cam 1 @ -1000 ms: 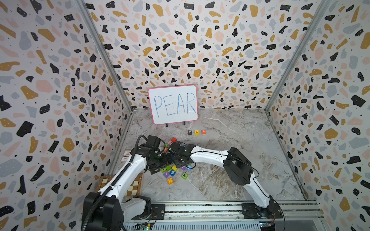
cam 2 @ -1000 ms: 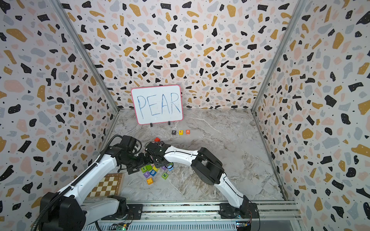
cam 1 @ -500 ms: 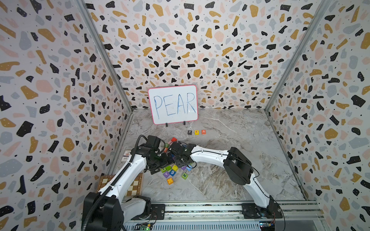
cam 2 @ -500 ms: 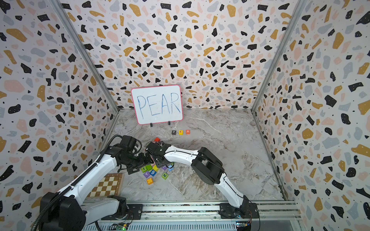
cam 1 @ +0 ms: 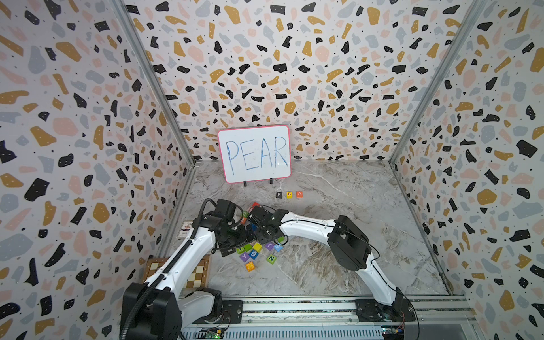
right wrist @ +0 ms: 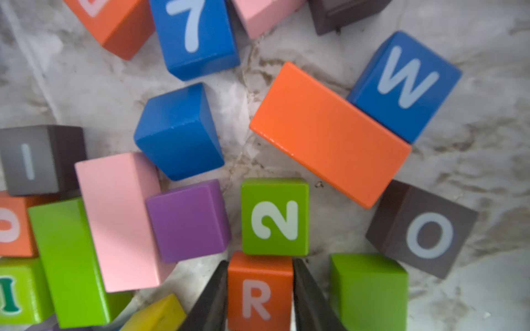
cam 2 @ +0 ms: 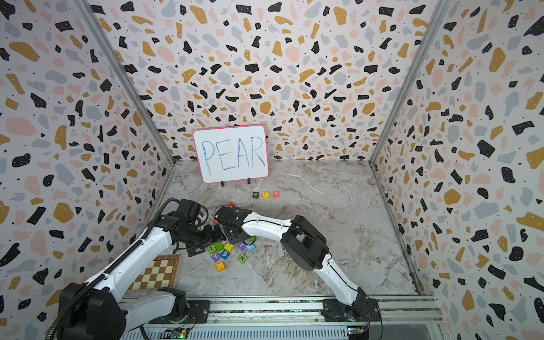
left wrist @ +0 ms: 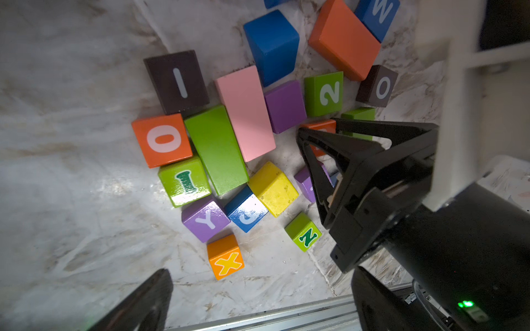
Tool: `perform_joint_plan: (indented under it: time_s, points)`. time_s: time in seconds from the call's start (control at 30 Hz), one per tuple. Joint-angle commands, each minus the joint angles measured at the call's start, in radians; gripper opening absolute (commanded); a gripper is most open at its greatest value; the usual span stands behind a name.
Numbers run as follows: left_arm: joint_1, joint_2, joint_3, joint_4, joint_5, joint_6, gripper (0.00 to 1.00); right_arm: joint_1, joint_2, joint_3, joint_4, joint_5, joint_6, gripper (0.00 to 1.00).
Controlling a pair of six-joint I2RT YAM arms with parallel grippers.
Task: Spell the uppercase word “pear” with letter blocks
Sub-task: Pick up the letter block from the center of the board.
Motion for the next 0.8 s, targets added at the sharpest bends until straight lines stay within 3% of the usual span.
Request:
perform_joint_plan:
  time_s: [0.0,0.37,0.77]
  points:
    - [0.006,-0.006,0.006,0.000,0.003,0.006,0.97,-0.005,0.002,0.012,-0.025,0.009,-0.006,0.33]
    - [0.006,-0.009,0.013,0.000,0.012,0.003,0.99,-0.005,-0.040,0.027,-0.024,0.025,-0.013,0.30]
    - [0.006,-0.046,0.045,0.048,0.098,-0.032,0.99,-0.025,-0.167,-0.023,-0.014,0.061,-0.006,0.30]
